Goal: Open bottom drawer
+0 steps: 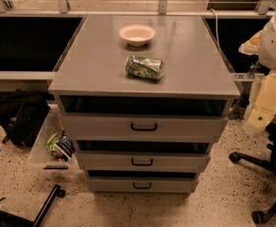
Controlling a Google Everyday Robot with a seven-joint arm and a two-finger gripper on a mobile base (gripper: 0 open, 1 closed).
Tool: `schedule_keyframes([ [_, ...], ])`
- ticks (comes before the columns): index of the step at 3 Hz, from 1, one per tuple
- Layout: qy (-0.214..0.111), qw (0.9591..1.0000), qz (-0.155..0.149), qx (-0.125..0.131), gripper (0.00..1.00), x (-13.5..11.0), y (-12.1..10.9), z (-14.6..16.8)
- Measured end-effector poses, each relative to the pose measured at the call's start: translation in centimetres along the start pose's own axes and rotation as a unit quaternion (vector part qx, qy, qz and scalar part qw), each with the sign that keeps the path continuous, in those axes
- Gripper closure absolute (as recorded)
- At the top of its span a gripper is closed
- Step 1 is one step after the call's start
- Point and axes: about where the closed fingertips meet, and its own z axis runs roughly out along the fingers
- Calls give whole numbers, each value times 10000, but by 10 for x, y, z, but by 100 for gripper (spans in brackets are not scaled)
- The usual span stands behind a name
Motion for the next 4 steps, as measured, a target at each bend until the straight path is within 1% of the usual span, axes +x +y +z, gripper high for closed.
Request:
schedule_keyframes([
  [1,0,10000,0,0,0,0,0,0],
  [2,-131,9998,50,-152,0,14,14,32],
  [3,-709,9953,143,-648,0,43,51,122],
  [4,-971,9859,446,-1287,0,79,98,243],
])
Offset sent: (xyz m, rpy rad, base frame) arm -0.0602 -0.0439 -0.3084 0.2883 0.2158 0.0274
